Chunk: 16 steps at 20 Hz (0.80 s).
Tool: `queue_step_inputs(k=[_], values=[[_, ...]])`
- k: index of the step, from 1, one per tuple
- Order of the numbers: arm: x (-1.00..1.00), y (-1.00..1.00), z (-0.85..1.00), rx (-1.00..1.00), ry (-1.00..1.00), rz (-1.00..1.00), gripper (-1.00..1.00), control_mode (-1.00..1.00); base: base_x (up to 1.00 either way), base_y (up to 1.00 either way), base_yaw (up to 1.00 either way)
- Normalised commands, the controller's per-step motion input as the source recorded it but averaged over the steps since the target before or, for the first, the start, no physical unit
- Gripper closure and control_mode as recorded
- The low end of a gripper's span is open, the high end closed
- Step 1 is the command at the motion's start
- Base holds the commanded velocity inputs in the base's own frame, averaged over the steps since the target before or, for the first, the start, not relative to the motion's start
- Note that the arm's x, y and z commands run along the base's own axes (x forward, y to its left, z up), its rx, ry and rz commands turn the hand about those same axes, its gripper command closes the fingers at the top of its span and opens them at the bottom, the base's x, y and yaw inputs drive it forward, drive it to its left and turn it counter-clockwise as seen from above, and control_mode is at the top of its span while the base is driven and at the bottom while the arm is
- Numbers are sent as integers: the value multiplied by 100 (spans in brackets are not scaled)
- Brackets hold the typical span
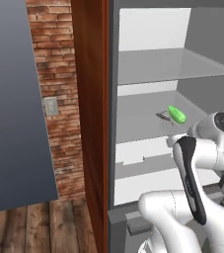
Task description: Place one corn and one fish in each tupperware on the nearby counter, to pack two identical lunches.
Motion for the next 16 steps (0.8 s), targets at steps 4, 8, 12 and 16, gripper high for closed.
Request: queue_step_inputs(k=[4,8,12,16], values=[[75,-29,0,0,1,0,-100,-100,0,0,0],[72,-37,0,0,5,-2,-100,-100,0,0,0],[61,-24,0,0,4,-2,-100,-100,0,0,0],[54,-15,0,0,0,-3,-100,-100,0,0,0]])
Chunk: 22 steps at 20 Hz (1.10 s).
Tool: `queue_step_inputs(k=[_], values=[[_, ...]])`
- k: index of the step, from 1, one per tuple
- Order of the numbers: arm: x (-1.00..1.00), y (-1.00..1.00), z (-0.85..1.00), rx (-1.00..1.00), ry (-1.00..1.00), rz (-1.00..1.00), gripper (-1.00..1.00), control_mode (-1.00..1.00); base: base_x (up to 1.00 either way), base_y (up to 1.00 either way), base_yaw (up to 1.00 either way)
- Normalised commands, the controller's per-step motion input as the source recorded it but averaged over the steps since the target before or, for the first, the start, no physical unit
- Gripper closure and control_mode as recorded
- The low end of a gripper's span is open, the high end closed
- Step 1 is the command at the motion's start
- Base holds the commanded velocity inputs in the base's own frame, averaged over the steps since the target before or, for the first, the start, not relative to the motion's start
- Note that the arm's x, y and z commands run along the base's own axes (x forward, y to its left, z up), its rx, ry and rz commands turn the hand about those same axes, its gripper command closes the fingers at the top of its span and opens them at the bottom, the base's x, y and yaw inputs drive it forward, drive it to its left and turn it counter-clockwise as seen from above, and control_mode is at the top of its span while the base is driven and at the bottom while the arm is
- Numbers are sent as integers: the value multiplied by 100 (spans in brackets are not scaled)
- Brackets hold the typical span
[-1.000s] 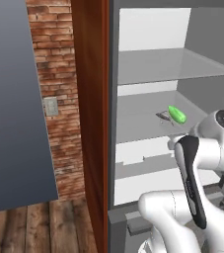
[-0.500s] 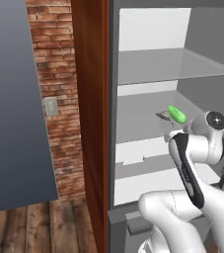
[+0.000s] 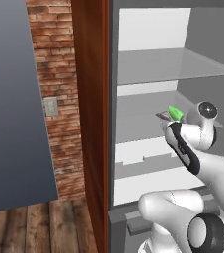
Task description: Place one corn and one fish in each tupperware on the nearby counter, to pack two identical lunches.
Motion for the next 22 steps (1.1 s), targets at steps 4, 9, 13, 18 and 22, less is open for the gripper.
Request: queue_step_inputs(k=[4,9,13,18,22], values=[[52,-15,0,0,0,-1,-100,-100,0,0,0],[57,-15,-1,0,0,0,-100,-100,0,0,0],[49,-10,-16,0,0,0,-100,-100,0,0,0],[49,-9,-27,0,0,0,-100,-100,0,0,0],[47,-9,-29,0,0,0,-100,-100,0,0,0]])
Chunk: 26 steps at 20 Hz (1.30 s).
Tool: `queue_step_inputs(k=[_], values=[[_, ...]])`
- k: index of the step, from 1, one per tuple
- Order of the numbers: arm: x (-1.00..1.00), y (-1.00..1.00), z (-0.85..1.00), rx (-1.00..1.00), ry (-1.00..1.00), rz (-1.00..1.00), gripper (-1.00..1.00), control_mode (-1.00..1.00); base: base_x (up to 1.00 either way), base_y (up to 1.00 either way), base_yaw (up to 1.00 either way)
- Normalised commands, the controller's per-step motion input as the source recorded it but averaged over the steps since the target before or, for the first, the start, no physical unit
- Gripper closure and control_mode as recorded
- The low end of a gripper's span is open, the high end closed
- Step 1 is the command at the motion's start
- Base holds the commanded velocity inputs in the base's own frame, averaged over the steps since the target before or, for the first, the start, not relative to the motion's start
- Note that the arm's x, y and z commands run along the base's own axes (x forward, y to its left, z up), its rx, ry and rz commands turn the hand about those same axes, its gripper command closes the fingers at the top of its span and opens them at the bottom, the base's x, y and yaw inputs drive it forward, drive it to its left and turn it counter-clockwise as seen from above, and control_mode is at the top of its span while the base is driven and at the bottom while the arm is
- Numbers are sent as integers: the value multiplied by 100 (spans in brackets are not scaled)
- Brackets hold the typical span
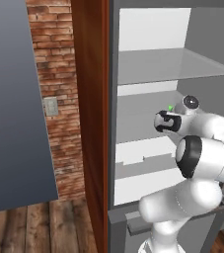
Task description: Place one corn and one fish in each tupperware on the nearby counter, to pack two identical lunches.
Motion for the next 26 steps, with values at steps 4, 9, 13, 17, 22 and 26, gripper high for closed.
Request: queue_step_inputs(k=[4,9,13,17,22,26], values=[[47,-18,-29,0,2,0,-100,-100,0,0,0],[48,-27,-24,0,6,0,-100,-100,0,0,0],[20,-6,-39,0,8,0,-100,-100,0,0,0],[5,6,-69,0,10,0,100,-100,0,0,0],[-15,36,-100,-2,1,0,100,-100,0,0,0],[-52,41,-98,-2,-1,0,100,-100,0,0,0]])
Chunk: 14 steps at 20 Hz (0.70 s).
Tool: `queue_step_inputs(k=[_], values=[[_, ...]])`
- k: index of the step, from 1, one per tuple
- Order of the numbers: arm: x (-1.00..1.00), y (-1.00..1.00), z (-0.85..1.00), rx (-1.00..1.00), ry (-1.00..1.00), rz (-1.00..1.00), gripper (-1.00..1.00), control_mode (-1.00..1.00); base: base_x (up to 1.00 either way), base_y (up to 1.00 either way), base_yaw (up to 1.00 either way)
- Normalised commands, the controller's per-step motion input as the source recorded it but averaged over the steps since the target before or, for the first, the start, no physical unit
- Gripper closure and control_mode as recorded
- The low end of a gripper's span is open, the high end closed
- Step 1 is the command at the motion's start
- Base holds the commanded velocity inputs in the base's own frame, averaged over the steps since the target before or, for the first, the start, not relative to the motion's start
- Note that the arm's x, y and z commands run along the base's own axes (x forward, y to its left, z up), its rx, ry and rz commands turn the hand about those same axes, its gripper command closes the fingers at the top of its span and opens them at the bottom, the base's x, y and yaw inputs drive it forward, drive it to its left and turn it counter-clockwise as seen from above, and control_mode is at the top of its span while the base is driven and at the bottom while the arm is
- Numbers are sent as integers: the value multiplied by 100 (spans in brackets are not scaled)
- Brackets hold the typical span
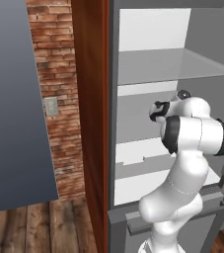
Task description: Place one corn and one fish in each tupperware on the nearby counter, to pack two identical lunches.
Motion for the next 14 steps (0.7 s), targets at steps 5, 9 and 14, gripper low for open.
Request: queue_step_inputs(k=[5,9,14], values=[[-93,6,-33,0,-1,0,100,-100,0,0,0],[-100,26,0,0,0,2,100,-100,0,0,0],[-100,54,5,-2,5,7,100,-100,0,0,0]])
